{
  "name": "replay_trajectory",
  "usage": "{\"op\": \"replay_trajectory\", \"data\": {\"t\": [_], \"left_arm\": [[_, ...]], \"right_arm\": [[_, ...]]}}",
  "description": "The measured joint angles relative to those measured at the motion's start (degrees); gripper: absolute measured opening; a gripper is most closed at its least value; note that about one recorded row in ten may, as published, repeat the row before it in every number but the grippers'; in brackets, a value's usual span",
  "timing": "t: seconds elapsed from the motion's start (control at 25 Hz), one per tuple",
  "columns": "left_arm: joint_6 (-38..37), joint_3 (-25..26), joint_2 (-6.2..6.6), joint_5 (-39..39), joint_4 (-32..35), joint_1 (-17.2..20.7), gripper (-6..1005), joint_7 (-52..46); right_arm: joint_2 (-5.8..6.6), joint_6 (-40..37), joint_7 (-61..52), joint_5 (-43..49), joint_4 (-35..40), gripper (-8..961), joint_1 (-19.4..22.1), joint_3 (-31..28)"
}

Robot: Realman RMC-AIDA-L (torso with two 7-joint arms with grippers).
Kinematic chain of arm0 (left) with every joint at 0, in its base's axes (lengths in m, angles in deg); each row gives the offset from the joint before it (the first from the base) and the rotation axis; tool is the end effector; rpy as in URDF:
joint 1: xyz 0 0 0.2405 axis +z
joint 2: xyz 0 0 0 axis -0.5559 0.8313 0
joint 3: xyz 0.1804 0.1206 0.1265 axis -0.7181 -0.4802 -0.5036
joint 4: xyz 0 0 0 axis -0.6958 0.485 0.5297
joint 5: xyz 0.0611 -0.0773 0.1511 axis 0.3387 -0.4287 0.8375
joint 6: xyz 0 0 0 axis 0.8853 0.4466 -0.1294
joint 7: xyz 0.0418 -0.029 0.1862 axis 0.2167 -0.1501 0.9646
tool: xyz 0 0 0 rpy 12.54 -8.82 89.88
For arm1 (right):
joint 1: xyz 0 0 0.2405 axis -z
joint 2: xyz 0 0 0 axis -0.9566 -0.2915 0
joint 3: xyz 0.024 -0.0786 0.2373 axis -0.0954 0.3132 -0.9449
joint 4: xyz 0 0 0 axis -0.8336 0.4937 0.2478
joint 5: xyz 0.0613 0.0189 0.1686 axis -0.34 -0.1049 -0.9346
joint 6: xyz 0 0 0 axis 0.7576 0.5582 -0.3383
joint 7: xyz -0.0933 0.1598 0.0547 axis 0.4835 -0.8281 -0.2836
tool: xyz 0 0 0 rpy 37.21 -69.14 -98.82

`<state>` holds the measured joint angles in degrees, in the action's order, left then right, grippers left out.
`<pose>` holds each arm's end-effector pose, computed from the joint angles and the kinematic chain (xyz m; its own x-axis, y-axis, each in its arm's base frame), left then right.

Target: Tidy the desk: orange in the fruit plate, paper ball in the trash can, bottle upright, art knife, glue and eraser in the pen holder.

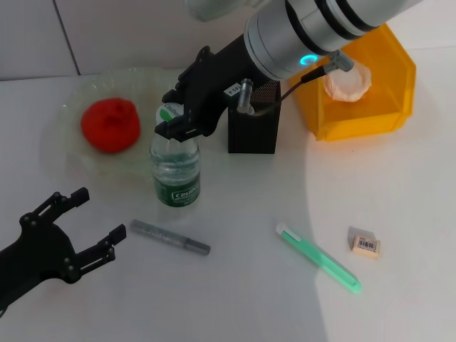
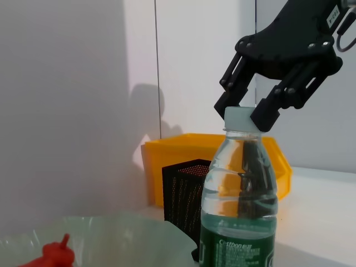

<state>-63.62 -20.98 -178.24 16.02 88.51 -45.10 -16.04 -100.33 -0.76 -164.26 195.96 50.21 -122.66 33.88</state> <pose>-0.2762 0.2633 -0.0431 0.7886 0.0571 0.6123 0.4236 -0.7722 -0.4735 0.0473 0.3632 -0.0683 0.9967 -0.0686 0.0433 -0.0547 -0.9625 -0.2655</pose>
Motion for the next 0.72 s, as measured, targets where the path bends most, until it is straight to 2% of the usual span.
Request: {"op": "replay_trajectory", "data": {"t": [0.72], "left_arm": [[-2.84, 1.67, 0.2, 0.17, 0.01, 2.61, 872, 0.46]], "right_arm": [[-0.09, 4.32, 0.73, -0.82, -3.53, 500, -0.26, 2.44]]}}
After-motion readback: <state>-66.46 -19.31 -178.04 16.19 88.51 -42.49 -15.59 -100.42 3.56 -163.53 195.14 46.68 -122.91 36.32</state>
